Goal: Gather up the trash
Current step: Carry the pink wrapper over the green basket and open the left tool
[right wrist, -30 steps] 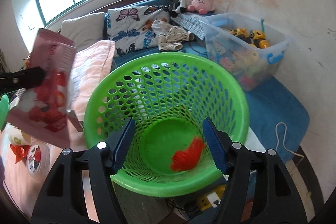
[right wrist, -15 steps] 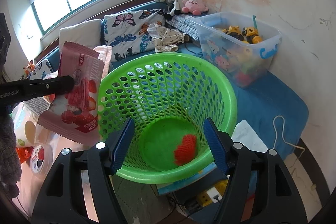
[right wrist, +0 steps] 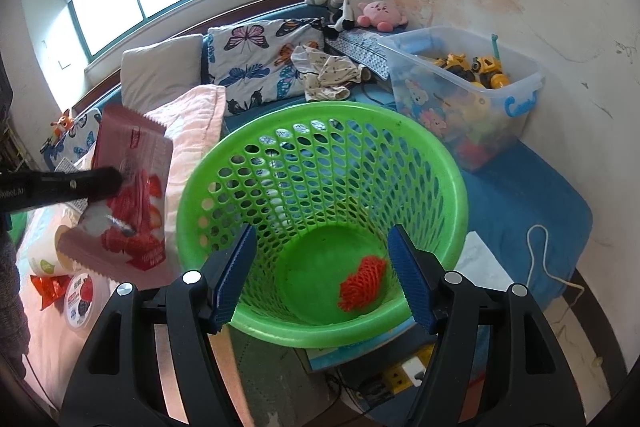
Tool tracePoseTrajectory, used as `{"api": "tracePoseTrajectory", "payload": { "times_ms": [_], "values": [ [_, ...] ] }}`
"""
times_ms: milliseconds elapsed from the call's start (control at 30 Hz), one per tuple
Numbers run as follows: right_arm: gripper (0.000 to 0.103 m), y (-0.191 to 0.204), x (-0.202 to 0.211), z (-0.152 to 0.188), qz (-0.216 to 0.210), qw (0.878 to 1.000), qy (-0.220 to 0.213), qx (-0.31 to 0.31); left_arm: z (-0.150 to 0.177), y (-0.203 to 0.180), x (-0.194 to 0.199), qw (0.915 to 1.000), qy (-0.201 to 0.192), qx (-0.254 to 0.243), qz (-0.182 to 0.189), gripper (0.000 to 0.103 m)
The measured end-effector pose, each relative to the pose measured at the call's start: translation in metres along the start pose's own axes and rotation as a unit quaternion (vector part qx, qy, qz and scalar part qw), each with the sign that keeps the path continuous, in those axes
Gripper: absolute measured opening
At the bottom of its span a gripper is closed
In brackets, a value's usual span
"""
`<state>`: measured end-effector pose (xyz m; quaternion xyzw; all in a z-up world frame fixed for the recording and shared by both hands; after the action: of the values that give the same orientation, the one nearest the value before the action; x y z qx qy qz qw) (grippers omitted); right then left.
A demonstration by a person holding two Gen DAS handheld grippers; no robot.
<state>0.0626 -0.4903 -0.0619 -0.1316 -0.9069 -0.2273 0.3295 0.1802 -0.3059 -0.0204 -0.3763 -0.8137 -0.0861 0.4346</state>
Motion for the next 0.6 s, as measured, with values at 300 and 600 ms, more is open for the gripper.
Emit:
{"api": "tracePoseTrajectory", "payload": {
  "times_ms": [300, 600],
  "values": [
    [0.068, 0.014, 0.002, 0.005, -0.011, 1.000, 0.002, 0.011, 0.026, 0.013, 0.000, 0.9993, 0.036, 0.010, -0.006, 0.008],
    [0.068, 0.018, -0.001, 0.009, -0.012, 1.000, 0.006, 0.011, 0.035, 0.020, -0.003, 0.9991, 0.038, -0.008, -0.019, 0.019]
  ]
}}
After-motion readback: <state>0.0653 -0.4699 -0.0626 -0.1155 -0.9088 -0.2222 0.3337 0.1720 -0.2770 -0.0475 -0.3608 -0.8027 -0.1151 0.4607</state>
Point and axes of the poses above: each gripper's, at about its wrist camera, not at the fingertips, and x roughly against the way its jaws point, y to its left, z to its underside, the point moved 1 cm from there along -x, roughly the way its jaws point, and after that the axes turned 10 degrees about -x, right-handed, at the moved point
